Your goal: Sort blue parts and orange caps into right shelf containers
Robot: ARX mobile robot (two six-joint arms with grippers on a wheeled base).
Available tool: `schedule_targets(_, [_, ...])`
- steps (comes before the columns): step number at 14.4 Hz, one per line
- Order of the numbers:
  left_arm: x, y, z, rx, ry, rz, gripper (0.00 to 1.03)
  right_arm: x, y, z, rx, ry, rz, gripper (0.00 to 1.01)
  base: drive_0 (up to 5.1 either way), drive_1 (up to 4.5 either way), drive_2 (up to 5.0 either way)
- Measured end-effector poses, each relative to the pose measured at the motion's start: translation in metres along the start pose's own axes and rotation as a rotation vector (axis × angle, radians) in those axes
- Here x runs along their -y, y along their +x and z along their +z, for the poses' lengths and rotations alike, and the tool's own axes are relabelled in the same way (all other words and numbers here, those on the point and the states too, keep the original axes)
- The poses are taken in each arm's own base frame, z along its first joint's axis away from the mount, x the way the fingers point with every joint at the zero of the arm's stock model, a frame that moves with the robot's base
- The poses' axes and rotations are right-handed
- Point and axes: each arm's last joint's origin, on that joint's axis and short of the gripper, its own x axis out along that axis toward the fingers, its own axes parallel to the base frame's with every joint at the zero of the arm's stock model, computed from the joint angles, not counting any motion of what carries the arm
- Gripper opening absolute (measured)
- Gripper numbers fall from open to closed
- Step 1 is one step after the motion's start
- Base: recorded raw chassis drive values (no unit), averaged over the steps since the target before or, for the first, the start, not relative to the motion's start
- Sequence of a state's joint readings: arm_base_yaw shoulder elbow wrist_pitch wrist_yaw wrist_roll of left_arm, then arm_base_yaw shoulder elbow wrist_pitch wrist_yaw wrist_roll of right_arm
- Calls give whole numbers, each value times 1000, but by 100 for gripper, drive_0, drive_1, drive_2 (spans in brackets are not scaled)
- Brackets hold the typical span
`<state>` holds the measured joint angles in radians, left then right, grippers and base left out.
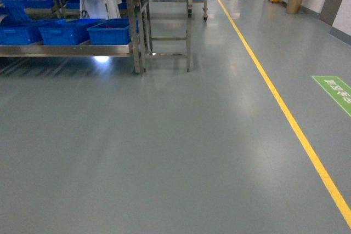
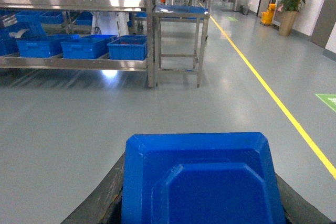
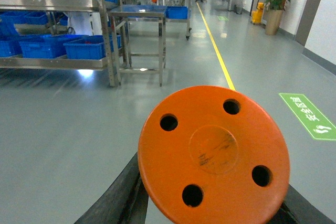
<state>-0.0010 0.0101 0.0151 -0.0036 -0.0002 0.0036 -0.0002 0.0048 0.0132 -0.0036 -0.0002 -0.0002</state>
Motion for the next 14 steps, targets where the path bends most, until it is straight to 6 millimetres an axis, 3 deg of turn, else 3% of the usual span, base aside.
schedule_targets(14, [0, 0, 0, -3, 0, 0, 43, 0, 0, 0, -2, 0, 0, 42, -3, 430, -437])
